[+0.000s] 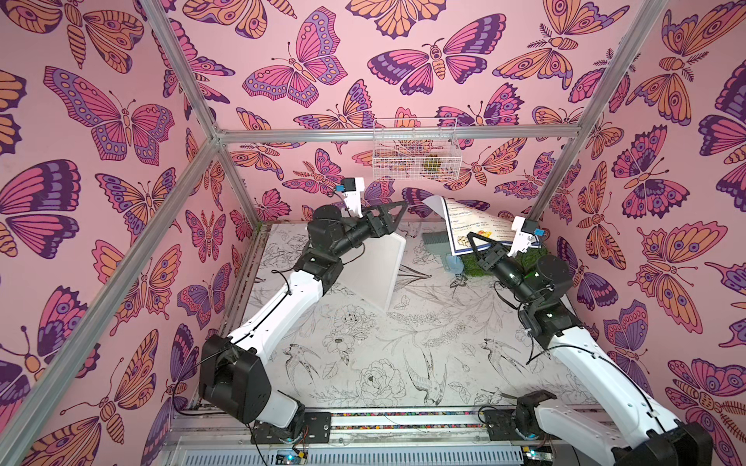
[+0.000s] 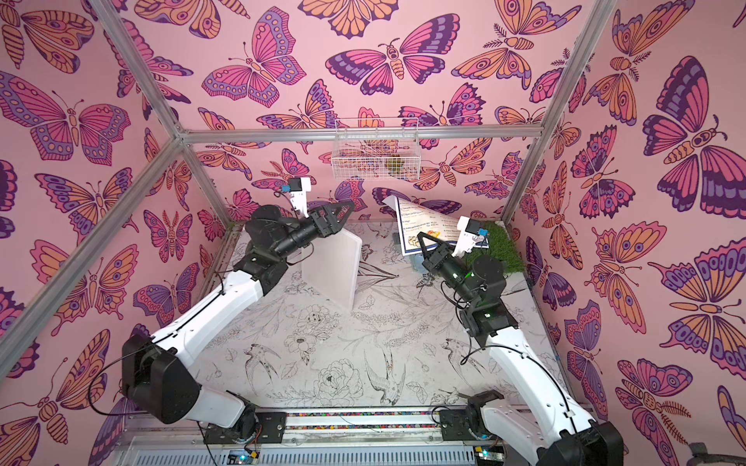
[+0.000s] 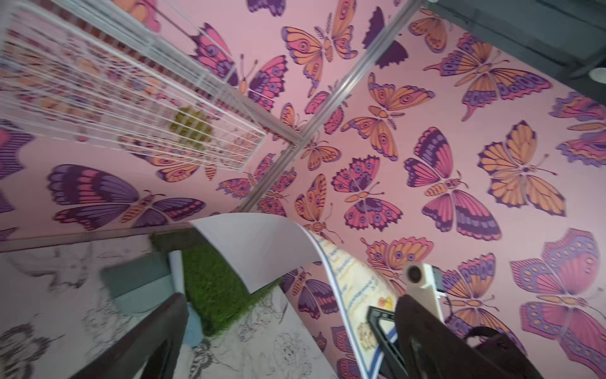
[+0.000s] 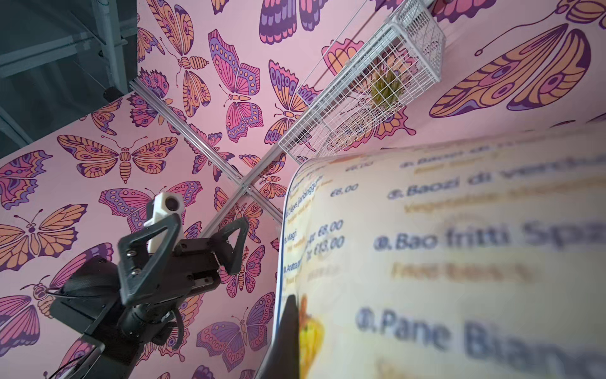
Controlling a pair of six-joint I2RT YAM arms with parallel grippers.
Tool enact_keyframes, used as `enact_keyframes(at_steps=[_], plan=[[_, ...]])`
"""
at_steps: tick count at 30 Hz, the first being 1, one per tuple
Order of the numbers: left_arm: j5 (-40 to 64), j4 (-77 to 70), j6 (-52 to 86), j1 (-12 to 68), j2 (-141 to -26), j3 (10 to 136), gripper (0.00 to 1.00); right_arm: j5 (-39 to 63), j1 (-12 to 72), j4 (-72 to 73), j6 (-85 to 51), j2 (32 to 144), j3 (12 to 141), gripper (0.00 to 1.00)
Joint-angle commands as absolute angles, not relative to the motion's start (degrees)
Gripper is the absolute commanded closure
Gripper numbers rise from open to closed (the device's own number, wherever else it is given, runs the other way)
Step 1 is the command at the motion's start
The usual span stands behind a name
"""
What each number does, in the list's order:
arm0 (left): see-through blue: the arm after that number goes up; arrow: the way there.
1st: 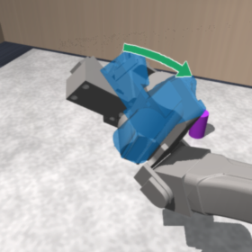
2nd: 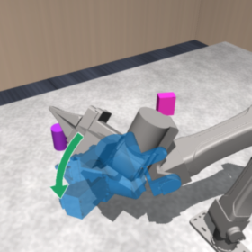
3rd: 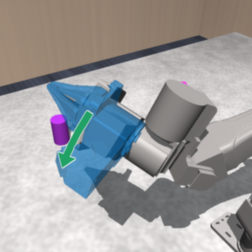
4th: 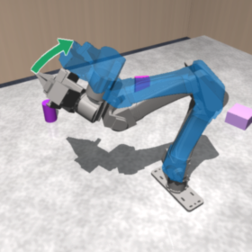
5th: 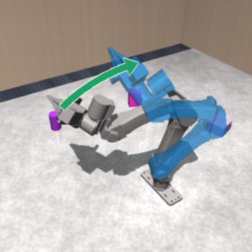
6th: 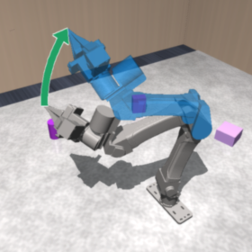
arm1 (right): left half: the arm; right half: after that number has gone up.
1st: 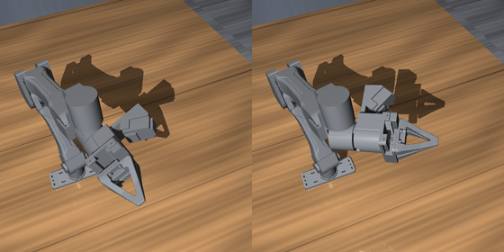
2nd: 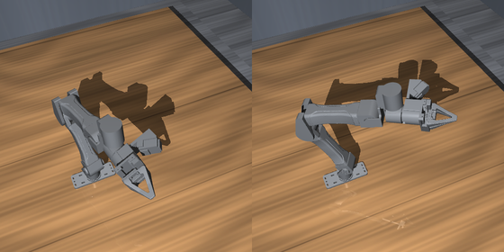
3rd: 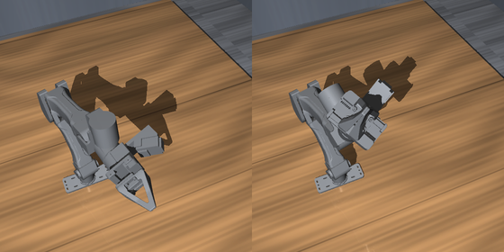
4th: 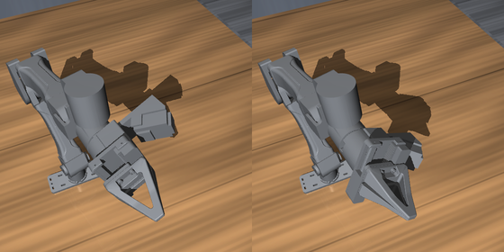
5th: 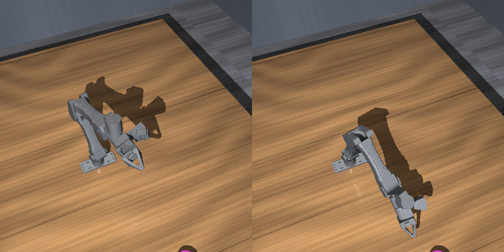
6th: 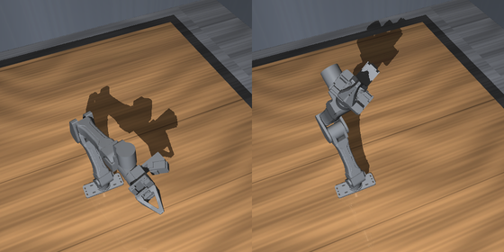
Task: Insert the menus into the narrow rack
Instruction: Pick up the menu from the center of the board, then move the narrow rack to the center of the board.
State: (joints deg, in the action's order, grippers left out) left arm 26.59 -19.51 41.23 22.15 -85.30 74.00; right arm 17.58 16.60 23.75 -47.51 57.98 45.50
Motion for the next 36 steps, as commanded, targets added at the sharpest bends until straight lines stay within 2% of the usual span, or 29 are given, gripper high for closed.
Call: enact_keyframes(at_steps=[1, 5, 8, 16, 20, 29, 36], plan=[[24.3, -14.4, 35.6, 17.7, -83.9, 72.0, 0.0, 16.9, 16.9, 21.1, -45.3, 58.7, 47.3, 1.0], [21.0, -13.2, 32.9, 11.4, -85.4, 70.4, 0.0, 15.7, 17.0, 17.9, -43.7, 58.2, 47.3, 1.0], [22.9, -15.3, 32.2, 7.2, -88.3, 70.3, 0.0, 14.9, 16.9, 15.9, -42.6, 57.7, 47.2, 1.0], [39.7, -20.9, 31.9, 0.5, -101.1, 77.1, 0.01, 13.8, 16.9, 11.7, -40.9, 56.7, 46.5, 1.0], [48.1, -22.8, 34.2, 0.0, -104.9, 81.3, 0.04, 13.3, 16.9, 8.9, -39.5, 56.3, 46.9, 1.0], [57.9, -37.2, 49.1, 0.4, -110.7, 85.5, 0.06, 12.8, 16.9, 6.6, -38.2, 56.6, 47.6, 1.0], [60.2, -37.2, 50.5, 1.2, -113.5, 87.4, 0.09, 12.6, 16.9, 6.8, -38.2, 56.1, 47.3, 1.0]])
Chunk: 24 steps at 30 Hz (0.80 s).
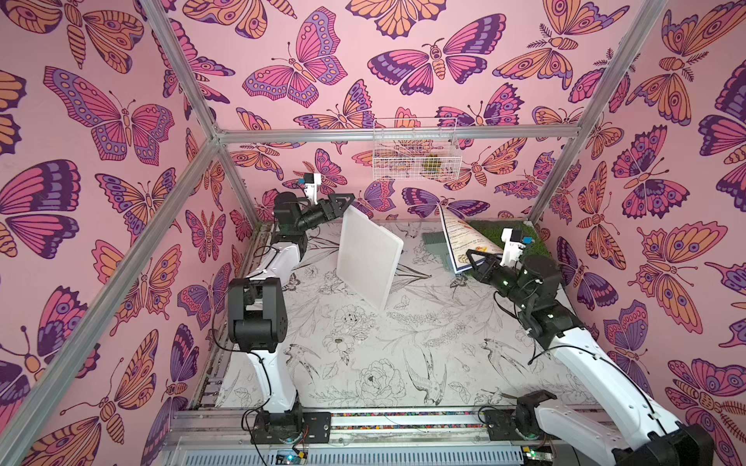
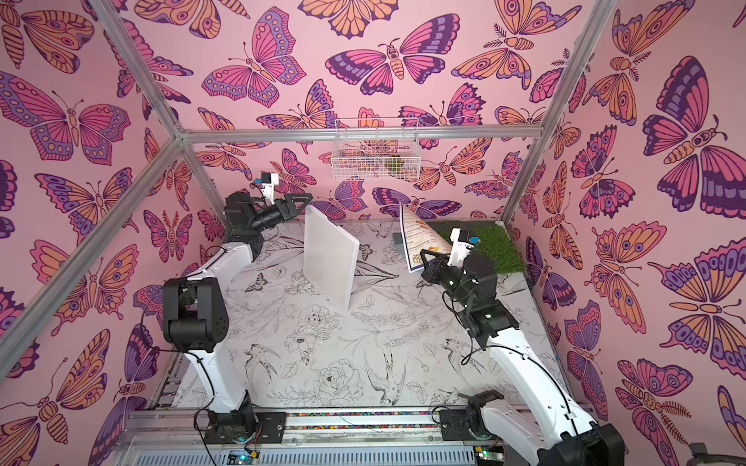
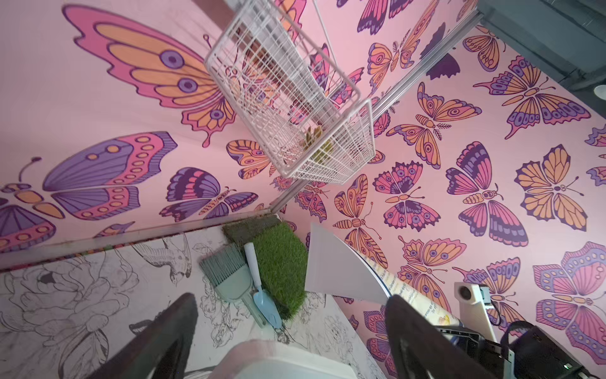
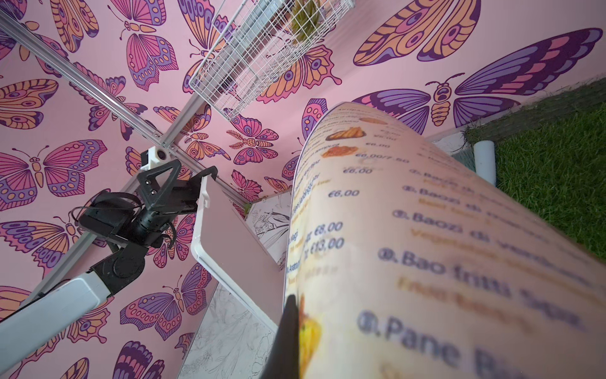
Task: Insert the menus into the narrow rack
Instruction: Move the narrow rack to the center of the board.
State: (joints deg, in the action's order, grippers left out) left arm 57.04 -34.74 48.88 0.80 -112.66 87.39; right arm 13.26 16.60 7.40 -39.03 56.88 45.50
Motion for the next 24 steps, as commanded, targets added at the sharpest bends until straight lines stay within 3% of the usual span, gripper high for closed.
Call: enact_keyframes(at_steps=[1, 8, 17, 24], plan=[[60.4, -37.2, 50.5, 1.3, -113.6, 87.3, 0.09, 12.6, 16.9, 6.8, -38.1, 56.0, 47.4, 1.0], [61.2, -40.5, 53.3, 3.6, -111.7, 84.4, 0.1, 12.5, 16.9, 7.1, -37.8, 56.0, 47.6, 1.0], [59.9, -56.1, 64.3, 7.1, -107.4, 72.7, 0.14, 12.1, 16.9, 8.9, -39.0, 56.9, 46.8, 1.0], [57.6, -46.8, 55.9, 9.8, -99.1, 65.9, 0.14, 11.8, 16.9, 9.2, -39.2, 56.1, 46.0, 1.0]])
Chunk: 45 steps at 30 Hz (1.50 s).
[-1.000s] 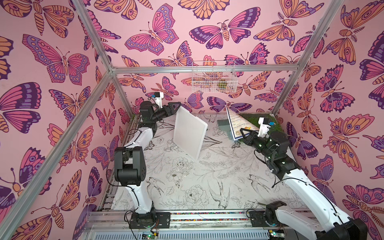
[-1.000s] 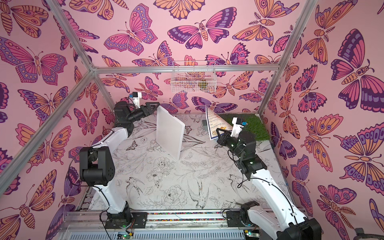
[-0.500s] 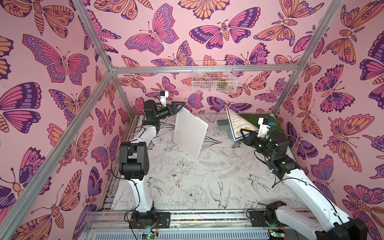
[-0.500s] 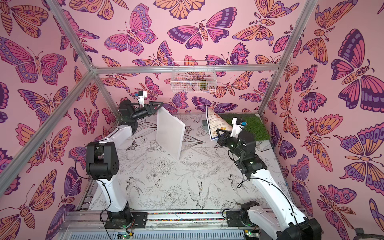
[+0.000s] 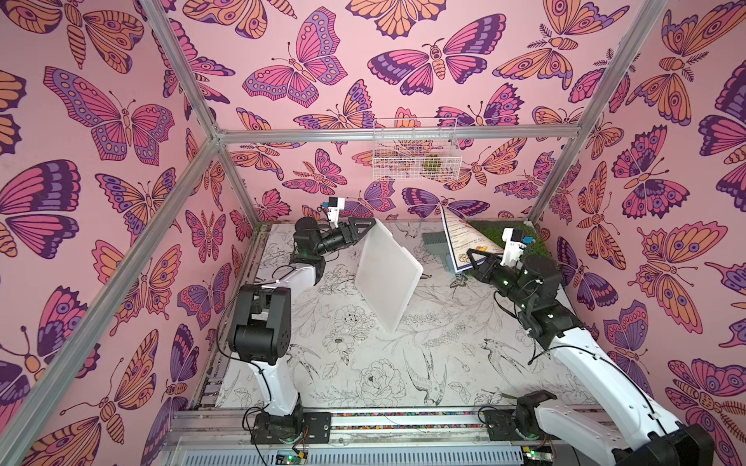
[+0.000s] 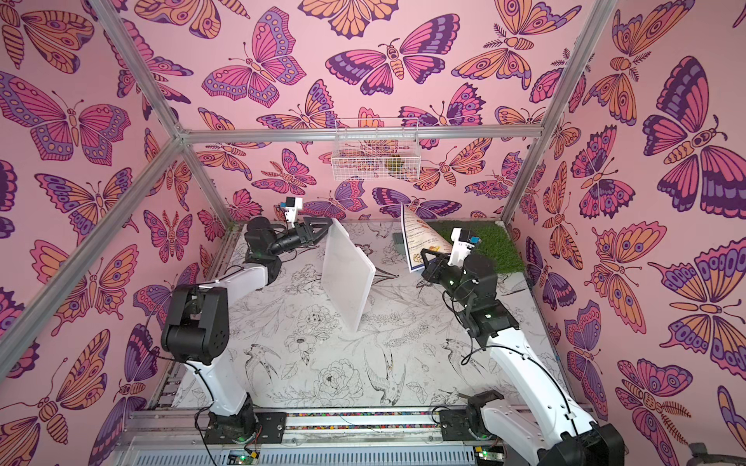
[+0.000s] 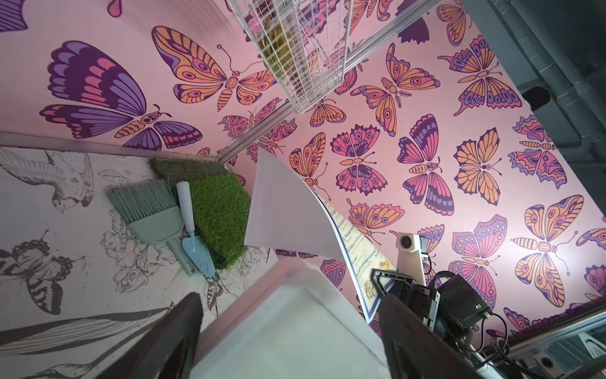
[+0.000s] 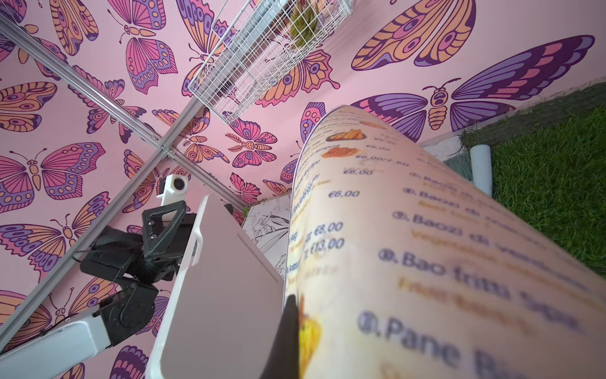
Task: Insert the menus into the narrow rack
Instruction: Move the narrow rack to the center of the board.
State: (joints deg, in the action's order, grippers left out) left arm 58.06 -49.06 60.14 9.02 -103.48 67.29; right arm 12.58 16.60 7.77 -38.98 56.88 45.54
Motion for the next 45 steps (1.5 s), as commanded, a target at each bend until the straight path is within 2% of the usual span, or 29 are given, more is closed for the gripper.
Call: enact_keyframes(at_steps=[1, 6, 10, 15, 20, 24, 31, 45], plan=[[57.1, -45.0, 54.5, 10.1, -97.8, 65.0, 0.14, 12.5, 16.9, 9.3, -39.2, 56.0, 45.8, 1.0], [55.1, -42.0, 52.7, 11.1, -92.1, 59.8, 0.14, 12.3, 16.9, 8.0, -38.7, 55.6, 45.4, 1.0], [46.9, -27.1, 44.9, 12.6, -84.0, 54.9, 0.14, 9.9, 16.9, 6.5, -38.0, 54.1, 44.7, 1.0], [37.0, -8.4, 36.0, 18.6, -74.8, 51.2, 0.12, 7.3, 16.9, 4.1, -36.6, 52.2, 44.2, 1.0], [37.3, -7.6, 38.7, 24.4, -68.8, 44.6, 0.12, 7.1, 16.9, 4.0, -36.7, 51.3, 43.1, 1.0], [36.5, -7.7, 38.1, 32.6, -66.9, 42.0, 0.12, 7.3, 16.9, 4.0, -37.1, 51.2, 42.7, 1.0], [36.2, -12.2, 36.9, 41.0, -70.2, 40.5, 0.11, 7.6, 16.9, 3.8, -37.5, 50.1, 42.5, 1.0], [36.0, -20.9, 34.6, 44.2, -83.2, 45.3, 0.11, 5.4, 16.9, -0.2, -35.3, 46.1, 42.8, 1.0]])
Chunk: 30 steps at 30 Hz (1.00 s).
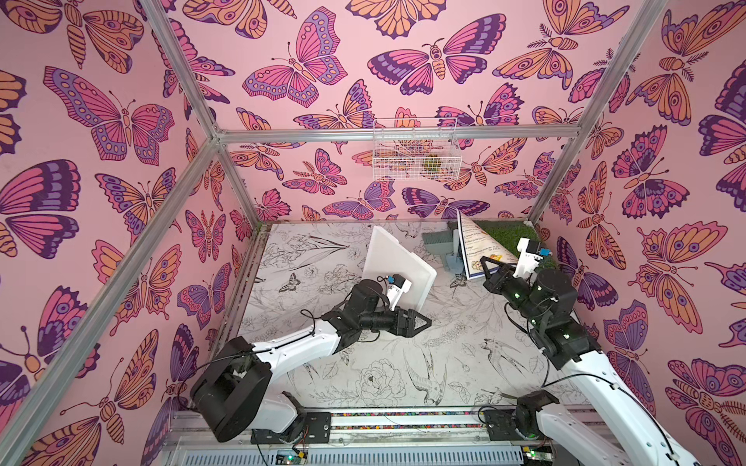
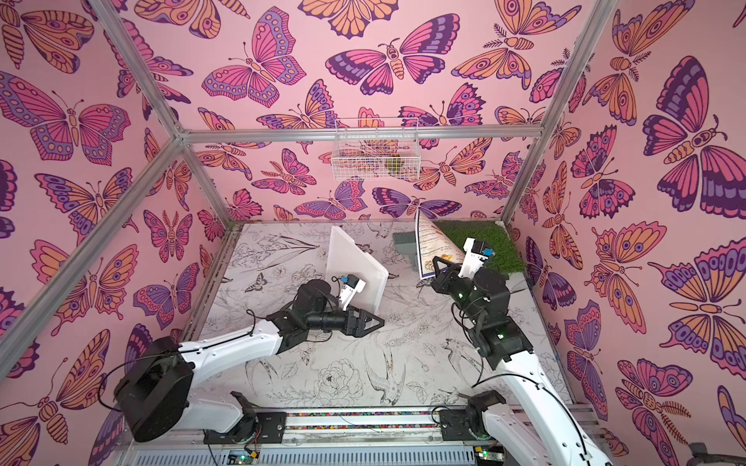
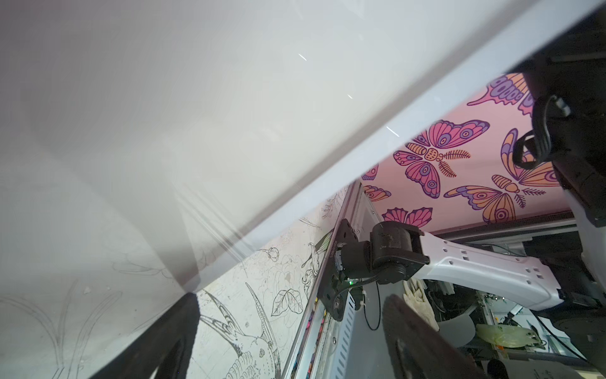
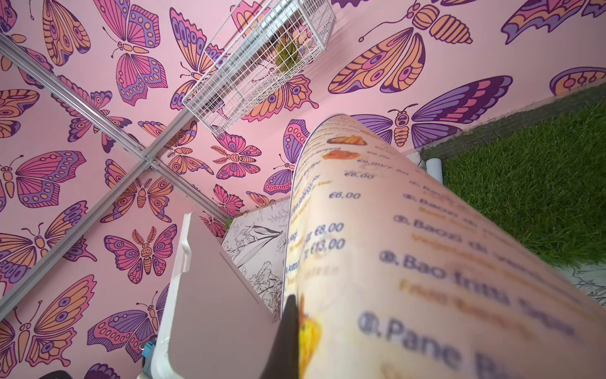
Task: Insert the menus into the narrow rack
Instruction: Move the narrow rack to the center of the board.
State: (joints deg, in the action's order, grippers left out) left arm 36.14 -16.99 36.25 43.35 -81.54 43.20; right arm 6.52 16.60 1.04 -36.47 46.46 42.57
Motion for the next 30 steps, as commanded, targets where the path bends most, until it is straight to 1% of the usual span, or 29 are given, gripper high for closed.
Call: enact_keyframes(at_steps=[1, 8, 11, 14, 17, 21, 25, 30], plan=[[36.0, -21.5, 34.6, 44.4, -84.1, 45.8, 0.11, 5.5, 16.9, -0.1, -35.2, 46.3, 42.8, 1.0], [37.2, -26.1, 36.3, 45.9, -90.0, 49.5, 0.11, 5.1, 16.9, -0.3, -33.2, 46.9, 44.2, 1.0], [38.4, -26.2, 37.6, 46.1, -88.9, 50.0, 0.12, 4.8, 16.9, -1.2, -31.8, 47.7, 46.3, 1.0], [38.2, -25.3, 38.8, 46.1, -84.6, 49.2, 0.12, 7.0, 16.9, -0.5, -31.4, 49.2, 48.6, 1.0], [37.8, -20.9, 39.0, 46.1, -80.3, 50.6, 0.11, 10.1, 16.9, -0.1, -31.4, 51.1, 51.7, 1.0], [37.7, -13.1, 39.0, 46.1, -77.7, 55.9, 0.11, 13.0, 16.9, -0.5, -30.8, 53.7, 56.1, 1.0], [35.4, -6.7, 37.6, 44.9, -78.0, 62.4, 0.11, 16.3, 16.9, -0.6, -30.8, 56.7, 60.0, 1.0], [34.9, 0.3, 34.2, 40.0, -80.8, 73.1, 0.11, 20.0, 17.0, 2.1, -33.1, 60.2, 62.1, 1.0]])
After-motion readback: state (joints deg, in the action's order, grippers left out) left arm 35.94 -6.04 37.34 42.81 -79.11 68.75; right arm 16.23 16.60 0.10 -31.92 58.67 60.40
